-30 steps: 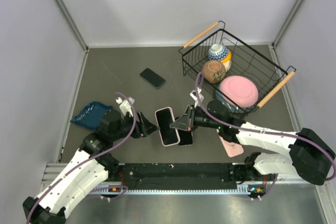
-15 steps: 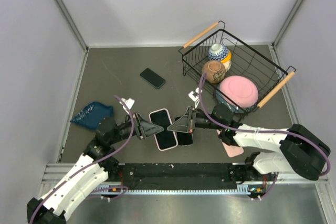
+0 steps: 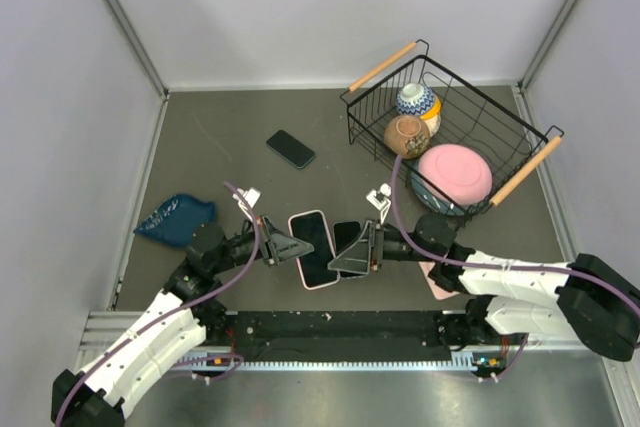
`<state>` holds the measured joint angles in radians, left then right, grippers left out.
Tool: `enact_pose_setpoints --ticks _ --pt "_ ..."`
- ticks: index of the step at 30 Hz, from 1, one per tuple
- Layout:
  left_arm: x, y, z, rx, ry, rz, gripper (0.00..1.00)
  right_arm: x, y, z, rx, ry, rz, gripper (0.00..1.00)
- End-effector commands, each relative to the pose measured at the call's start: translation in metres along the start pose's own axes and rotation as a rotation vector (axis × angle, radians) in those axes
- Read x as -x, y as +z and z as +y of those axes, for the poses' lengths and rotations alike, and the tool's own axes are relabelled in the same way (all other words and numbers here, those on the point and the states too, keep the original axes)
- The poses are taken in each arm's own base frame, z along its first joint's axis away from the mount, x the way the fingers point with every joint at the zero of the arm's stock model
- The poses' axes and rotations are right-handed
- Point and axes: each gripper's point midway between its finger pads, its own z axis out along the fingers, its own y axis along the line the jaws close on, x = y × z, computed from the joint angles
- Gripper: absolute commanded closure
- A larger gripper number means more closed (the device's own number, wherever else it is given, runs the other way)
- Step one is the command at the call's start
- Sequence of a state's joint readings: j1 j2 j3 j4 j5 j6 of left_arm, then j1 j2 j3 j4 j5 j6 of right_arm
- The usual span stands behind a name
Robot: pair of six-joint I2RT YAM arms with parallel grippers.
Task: Put the phone into the phone case
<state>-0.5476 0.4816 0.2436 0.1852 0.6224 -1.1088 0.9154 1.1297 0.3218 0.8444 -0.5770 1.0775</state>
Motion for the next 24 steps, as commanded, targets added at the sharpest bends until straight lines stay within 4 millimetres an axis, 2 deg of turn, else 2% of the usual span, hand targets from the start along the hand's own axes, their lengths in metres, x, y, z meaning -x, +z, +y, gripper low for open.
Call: enact_pose_setpoints --ticks 1,5,7,8,10,11,13,15,18,21,22,24 --pt "0.021 0.000 -0.029 -0.103 0.084 -0.088 1.00 -0.014 0.003 0.009 -0.022 -0.079 0.048 0.43" --pt "0.022 0.000 -0.027 -0.103 0.081 -0.104 1.00 -0.013 0.009 0.013 -0.031 -0.064 0.055 0.44" --pt "0.024 0.001 -0.025 -0.103 0.080 -0.120 1.00 -0.010 0.009 0.011 -0.045 -0.046 0.032 0.53" --pt "0.025 0.001 -0.023 -0.094 0.085 -0.122 1.00 -0.010 0.008 0.009 -0.055 -0.038 0.024 0.71" --pt "0.032 0.002 -0.021 -0.066 0.159 -0.142 1.00 -0.002 0.006 0.006 -0.090 -0.016 -0.023 0.90" --pt "0.028 0.003 -0.008 -0.003 0.150 -0.120 1.00 -0.002 0.005 0.001 -0.127 0.002 -0.026 1.00" --pt "0.034 0.003 -0.006 0.044 0.223 -0.119 1.00 0.004 0.004 0.000 -0.171 0.033 -0.048 1.00" --pt "0.030 0.003 0.002 0.084 0.236 -0.086 1.00 0.012 0.005 0.001 -0.202 0.059 -0.071 1.00" --pt "0.026 0.005 -0.008 0.053 0.241 -0.044 1.00 0.018 0.006 0.004 -0.213 0.054 -0.089 1.00" --pt "0.020 0.005 -0.018 0.003 0.218 -0.001 1.00 0.018 0.002 0.005 -0.207 -0.006 -0.094 0.80" --pt "0.017 0.005 -0.019 -0.011 0.212 0.013 1.00 0.020 -0.002 0.010 -0.197 -0.031 -0.104 0.69" --pt "0.008 0.004 -0.027 -0.062 0.213 0.068 1.00 0.021 -0.008 0.010 -0.211 -0.081 -0.109 0.53"
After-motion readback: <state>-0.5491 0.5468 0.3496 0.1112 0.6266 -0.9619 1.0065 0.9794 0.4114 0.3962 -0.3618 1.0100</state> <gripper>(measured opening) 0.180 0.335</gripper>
